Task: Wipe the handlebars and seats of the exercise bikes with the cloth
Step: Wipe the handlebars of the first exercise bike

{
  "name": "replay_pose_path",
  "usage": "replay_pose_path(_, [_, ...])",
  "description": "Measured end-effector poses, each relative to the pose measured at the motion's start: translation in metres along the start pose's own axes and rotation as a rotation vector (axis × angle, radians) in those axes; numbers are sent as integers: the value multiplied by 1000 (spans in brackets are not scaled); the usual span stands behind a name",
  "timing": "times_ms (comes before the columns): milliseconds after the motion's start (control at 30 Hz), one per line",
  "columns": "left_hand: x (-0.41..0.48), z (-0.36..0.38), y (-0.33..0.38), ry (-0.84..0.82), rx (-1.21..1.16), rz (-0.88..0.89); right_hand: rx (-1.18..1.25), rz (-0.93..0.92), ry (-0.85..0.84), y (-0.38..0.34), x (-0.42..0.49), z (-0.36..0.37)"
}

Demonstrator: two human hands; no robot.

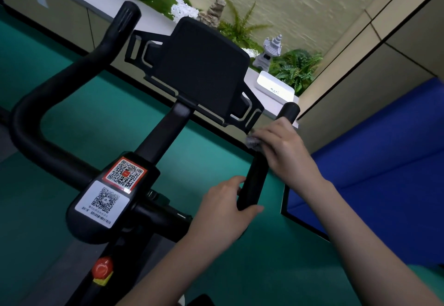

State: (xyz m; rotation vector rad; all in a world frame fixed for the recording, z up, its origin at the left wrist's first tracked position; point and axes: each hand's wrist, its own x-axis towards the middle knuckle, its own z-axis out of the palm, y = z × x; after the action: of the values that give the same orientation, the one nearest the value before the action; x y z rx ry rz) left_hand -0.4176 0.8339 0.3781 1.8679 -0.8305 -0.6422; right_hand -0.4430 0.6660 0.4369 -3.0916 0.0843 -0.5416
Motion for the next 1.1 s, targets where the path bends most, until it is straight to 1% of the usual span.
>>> replay_pose_path(100, [-2, -1, 1, -33, 6, 14, -87, 55, 164, 9, 11, 1])
replay_pose_path(167, [-2, -1, 1, -45, 3, 13, -28, 122, 297, 10, 11, 1])
replay_pose_path(233, [-2, -1, 2, -54, 5, 9, 46, 140, 400, 4, -2, 4])
replay_pose_path(333, [-4, 0, 4, -65, 40, 23, 143, 163, 449, -14, -36, 20])
replay_pose_path(433, [-3, 2, 6, -55, 68, 62, 183, 257, 506, -21, -55, 35])
replay_pose_path(600, [0, 2, 6, -37, 99, 65, 198, 423, 724, -16, -38, 42])
replay_pose_path(733, [9, 3, 6, 14, 146, 77, 292, 557, 911, -15, -41, 39])
replay_pose_path(767, [12, 3, 7, 31, 145, 76, 356, 633, 934, -18, -46, 41])
replay_pose_path(833, [19, 4, 9, 56, 128, 69, 579, 890, 935, -29, -59, 48])
replay_pose_path(900, [24, 5, 12, 76, 113, 73, 844, 1128, 851, -40, -68, 57])
replay_pose_path(1000, [29, 10, 16, 109, 108, 90, 1271, 1273, 705, -49, -66, 66])
replay_pose_path(1100, [30, 14, 16, 137, 97, 102, 1654, 1388, 630, -53, -58, 65])
